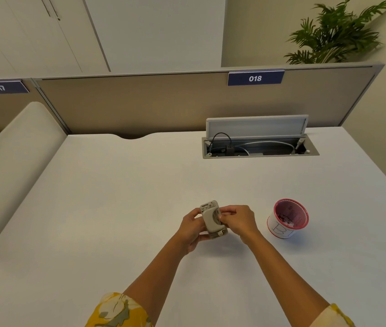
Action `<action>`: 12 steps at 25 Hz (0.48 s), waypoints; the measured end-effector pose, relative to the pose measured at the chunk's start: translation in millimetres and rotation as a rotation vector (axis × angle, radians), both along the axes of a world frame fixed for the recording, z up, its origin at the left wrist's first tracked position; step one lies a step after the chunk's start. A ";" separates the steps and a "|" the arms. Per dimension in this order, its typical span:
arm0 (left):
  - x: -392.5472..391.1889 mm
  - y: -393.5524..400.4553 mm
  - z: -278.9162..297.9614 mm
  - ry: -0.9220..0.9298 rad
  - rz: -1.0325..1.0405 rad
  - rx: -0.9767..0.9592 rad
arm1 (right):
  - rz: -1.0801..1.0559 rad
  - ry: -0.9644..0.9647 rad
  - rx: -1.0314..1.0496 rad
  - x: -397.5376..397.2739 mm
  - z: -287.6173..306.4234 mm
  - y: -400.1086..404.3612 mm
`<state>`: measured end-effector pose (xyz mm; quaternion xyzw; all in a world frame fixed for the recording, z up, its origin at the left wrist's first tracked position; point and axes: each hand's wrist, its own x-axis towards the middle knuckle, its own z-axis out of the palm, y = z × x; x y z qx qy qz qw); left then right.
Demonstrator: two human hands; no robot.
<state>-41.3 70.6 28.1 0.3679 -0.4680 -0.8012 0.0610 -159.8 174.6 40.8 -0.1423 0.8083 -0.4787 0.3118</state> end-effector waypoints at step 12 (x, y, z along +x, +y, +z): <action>-11.7 -42.7 -9.9 0.182 0.340 0.079 | -0.099 -0.312 -0.162 -3.1 -15.0 -34.3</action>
